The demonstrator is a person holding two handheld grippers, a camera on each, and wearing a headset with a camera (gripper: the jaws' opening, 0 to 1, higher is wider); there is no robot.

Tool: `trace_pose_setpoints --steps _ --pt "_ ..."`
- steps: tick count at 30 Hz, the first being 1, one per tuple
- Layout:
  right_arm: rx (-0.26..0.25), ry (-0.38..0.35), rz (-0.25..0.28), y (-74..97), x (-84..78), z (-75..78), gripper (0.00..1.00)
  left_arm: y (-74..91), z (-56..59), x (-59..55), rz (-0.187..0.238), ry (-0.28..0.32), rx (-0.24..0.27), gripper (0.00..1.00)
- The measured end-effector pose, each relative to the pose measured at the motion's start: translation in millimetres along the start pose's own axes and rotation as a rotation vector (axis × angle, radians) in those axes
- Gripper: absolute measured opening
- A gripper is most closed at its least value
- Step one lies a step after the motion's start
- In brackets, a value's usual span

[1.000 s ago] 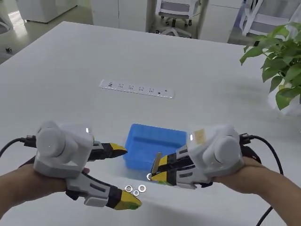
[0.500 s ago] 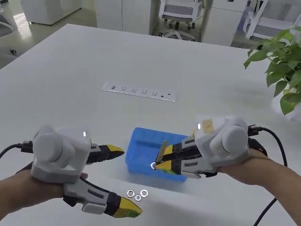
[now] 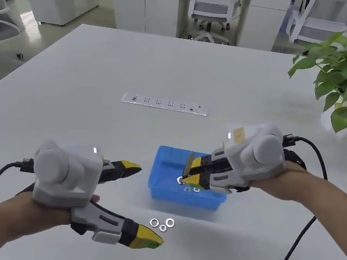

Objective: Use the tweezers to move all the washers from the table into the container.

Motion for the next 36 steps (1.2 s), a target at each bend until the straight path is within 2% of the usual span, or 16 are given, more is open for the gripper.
trace_pose_setpoints --steps 23,32,36 --pt "0.04 -0.063 -0.028 -29.2 -26.1 23.4 0.09 -3.1 -15.7 5.2 0.009 -0.007 0.023 0.96" --pt "0.054 -0.084 -0.041 -36.7 -35.2 25.8 0.09 -8.5 -25.8 12.6 0.039 -0.037 0.043 0.84" --pt "0.056 -0.096 -0.042 -38.3 -38.4 27.0 0.09 -12.5 -28.9 16.8 0.045 -0.06 0.046 0.72"
Point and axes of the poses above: the centre of the closed fingertips' face, and the gripper's own axes: y roughly backward along the fingers, z roughly to its right, x roughly out of its top, the point moved 8 cm from there along y, roughly backward along the fingers, and after that the axes turned 10 degrees about x, right-handed, at the moved point
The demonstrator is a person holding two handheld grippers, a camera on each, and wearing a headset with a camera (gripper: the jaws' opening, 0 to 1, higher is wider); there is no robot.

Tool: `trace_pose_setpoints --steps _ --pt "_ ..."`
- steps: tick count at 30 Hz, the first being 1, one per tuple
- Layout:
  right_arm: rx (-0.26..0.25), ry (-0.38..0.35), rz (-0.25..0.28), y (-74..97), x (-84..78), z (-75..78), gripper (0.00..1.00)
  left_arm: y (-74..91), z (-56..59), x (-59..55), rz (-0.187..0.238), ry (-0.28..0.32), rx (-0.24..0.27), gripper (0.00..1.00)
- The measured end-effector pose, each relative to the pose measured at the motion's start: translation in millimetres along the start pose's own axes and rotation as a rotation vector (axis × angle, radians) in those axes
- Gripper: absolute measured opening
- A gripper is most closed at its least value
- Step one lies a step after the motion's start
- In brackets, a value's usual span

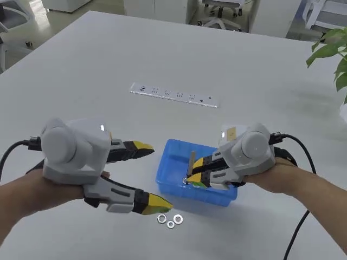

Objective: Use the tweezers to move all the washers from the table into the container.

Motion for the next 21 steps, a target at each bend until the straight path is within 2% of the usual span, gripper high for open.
trace_pose_setpoints --steps 6,14,21 --pt "0.005 -0.005 -0.003 -1.5 -2.2 0.7 0.09 -11.1 -10.9 8.0 0.009 -0.033 0.015 0.54" --pt "0.013 -0.007 -0.012 -3.7 -3.5 1.8 0.09 -26.0 -17.9 15.1 -0.012 -0.089 0.004 0.34" --pt "0.014 0.0 -0.02 -3.9 -4.5 2.3 0.09 -38.9 -16.9 20.3 -0.027 -0.123 -0.026 0.27"
Point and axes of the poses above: the centre of the closed fingertips' face, and the gripper's own axes: y roughly backward along the fingers, z roughly to its right, x roughly out of its top, the point moved 8 cm from there along y, roughly backward along the fingers, and after that the axes turned 10 degrees about x, right-handed, at the moved point
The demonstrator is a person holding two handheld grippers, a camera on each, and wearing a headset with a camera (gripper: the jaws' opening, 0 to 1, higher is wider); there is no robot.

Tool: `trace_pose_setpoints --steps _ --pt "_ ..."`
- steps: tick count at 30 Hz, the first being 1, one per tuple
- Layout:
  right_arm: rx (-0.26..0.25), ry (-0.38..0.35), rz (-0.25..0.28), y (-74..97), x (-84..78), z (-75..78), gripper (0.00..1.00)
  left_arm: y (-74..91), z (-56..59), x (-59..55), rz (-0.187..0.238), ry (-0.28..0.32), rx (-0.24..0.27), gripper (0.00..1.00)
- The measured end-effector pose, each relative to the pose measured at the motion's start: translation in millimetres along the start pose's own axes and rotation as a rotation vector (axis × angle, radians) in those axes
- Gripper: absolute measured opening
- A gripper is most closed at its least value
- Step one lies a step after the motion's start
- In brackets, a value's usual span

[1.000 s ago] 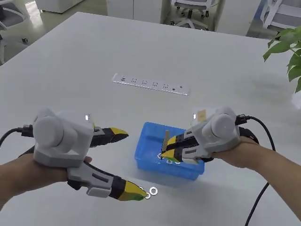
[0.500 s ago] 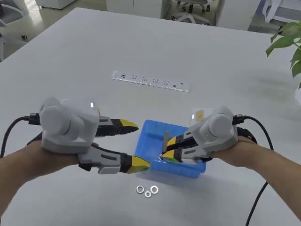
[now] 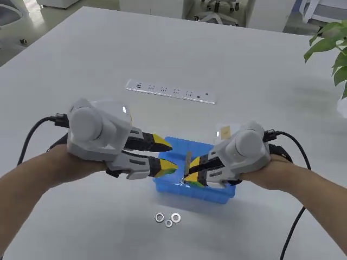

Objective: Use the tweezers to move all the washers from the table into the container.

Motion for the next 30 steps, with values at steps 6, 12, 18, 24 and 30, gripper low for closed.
trace_pose_setpoints --steps 6,12,18,24,30 --pt "0.005 -0.001 -0.003 0.2 -1.2 0.5 0.09 -10.7 -4.0 4.6 0.002 -0.048 -0.028 0.21" --pt "0.013 -0.003 0.003 0.1 -1.7 1.2 0.09 -21.6 -7.0 5.6 0.0 -0.079 -0.056 0.17" --pt "0.023 0.001 0.008 -0.4 -2.3 1.9 0.09 -27.4 -4.8 5.8 -0.001 -0.098 -0.069 0.13" --pt "0.032 0.007 0.011 -0.7 -1.7 1.9 0.1 -29.9 -3.5 6.8 -0.003 -0.106 -0.08 0.08" --pt "0.031 0.008 0.011 -0.5 -1.8 2.0 0.1 -30.1 0.1 9.8 -0.003 -0.114 -0.093 0.07"
Point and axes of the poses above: the centre of the closed fingertips' face, and the gripper's own axes: y roughly backward along the fingers, z roughly to its right, x roughly out of its top, the point moved 8 cm from there along y, roughly backward along the fingers, and after that the axes turned 10 degrees about x, right-handed, at the moved point
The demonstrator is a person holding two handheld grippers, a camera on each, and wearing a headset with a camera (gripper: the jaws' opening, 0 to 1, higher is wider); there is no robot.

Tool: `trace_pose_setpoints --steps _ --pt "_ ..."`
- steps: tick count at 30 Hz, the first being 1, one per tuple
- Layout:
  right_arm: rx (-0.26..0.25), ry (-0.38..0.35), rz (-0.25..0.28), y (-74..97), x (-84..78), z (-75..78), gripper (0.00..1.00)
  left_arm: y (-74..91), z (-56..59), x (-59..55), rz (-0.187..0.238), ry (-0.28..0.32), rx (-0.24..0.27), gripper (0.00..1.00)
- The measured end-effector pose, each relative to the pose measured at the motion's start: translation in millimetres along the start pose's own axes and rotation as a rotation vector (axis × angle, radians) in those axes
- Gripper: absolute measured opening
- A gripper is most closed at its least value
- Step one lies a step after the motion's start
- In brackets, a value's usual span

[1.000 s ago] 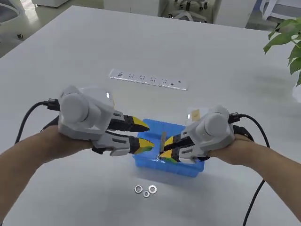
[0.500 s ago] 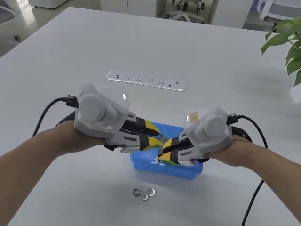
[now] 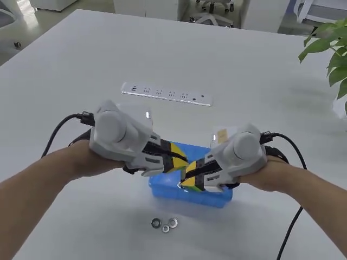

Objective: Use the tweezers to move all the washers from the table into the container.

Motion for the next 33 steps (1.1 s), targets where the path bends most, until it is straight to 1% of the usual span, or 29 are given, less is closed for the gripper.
trace_pose_setpoints --steps 3,8,16,19,28,33 --pt "-0.001 -0.002 -0.003 0.6 0.3 0.0 0.11 -0.5 1.4 1.2 0.004 0.002 -0.01 0.06" --pt "0.001 -0.002 0.011 2.4 5.2 0.7 0.14 -1.3 2.2 2.5 0.004 0.001 -0.011 0.06" --pt "-0.009 0.004 -0.002 8.1 5.8 -3.3 0.17 0.4 3.5 3.2 -0.006 -0.002 -0.015 0.06" --pt "-0.021 -0.001 -0.004 13.1 4.2 -5.7 0.19 1.4 4.3 4.1 -0.009 -0.01 -0.014 0.06" --pt "-0.069 -0.021 -0.002 29.9 0.0 -12.5 0.25 6.4 4.6 8.6 -0.009 -0.01 -0.012 0.06" --pt "-0.093 -0.037 0.001 39.0 -2.4 -17.6 0.28 10.4 4.3 13.3 -0.005 -0.002 0.002 0.06"
Point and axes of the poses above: the centre of the closed fingertips' face, and the gripper's own axes: y roughly backward along the fingers, z roughly to its right, x roughly out of its top, the point moved 8 cm from there along y, roughly backward along the fingers, and after that the axes turned 10 degrees about x, right-handed, at the moved point
